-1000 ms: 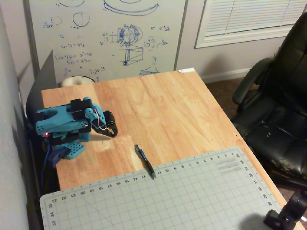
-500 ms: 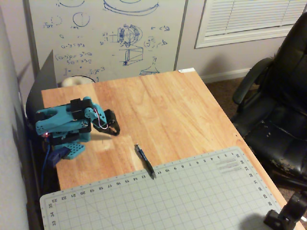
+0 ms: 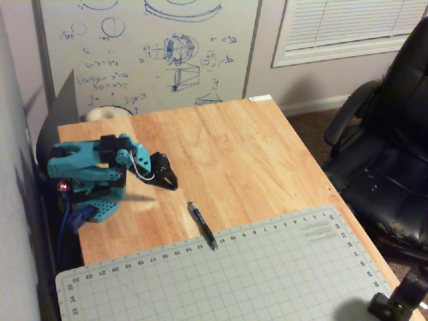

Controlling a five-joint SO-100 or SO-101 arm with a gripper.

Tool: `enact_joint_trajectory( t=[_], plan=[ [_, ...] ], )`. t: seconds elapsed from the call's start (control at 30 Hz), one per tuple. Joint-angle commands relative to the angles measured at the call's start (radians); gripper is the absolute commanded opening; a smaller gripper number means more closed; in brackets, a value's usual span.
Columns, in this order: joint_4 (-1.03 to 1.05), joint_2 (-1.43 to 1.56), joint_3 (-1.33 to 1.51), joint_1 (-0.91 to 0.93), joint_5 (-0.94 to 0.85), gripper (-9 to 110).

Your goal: Touch the pen.

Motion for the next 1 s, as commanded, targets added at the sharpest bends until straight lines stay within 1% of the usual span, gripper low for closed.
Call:
enact_joint_trajectory(
  t=[0.0,0.2,0.33,0.53,0.97],
  plan=[
    [-0.014,-0.206,-0.239,0.011,-0.003,1],
    [-0.023,-0.58,-0.511,0.015,0.009,1],
    [-0.023,-0.776,-0.663,0.089,-0.005,1],
    [-0.025,-1.026,-0.85,0.173,-0.006,1],
    [-0.025,-1.48,-1.157,0.23,-0.006,1]
  ],
)
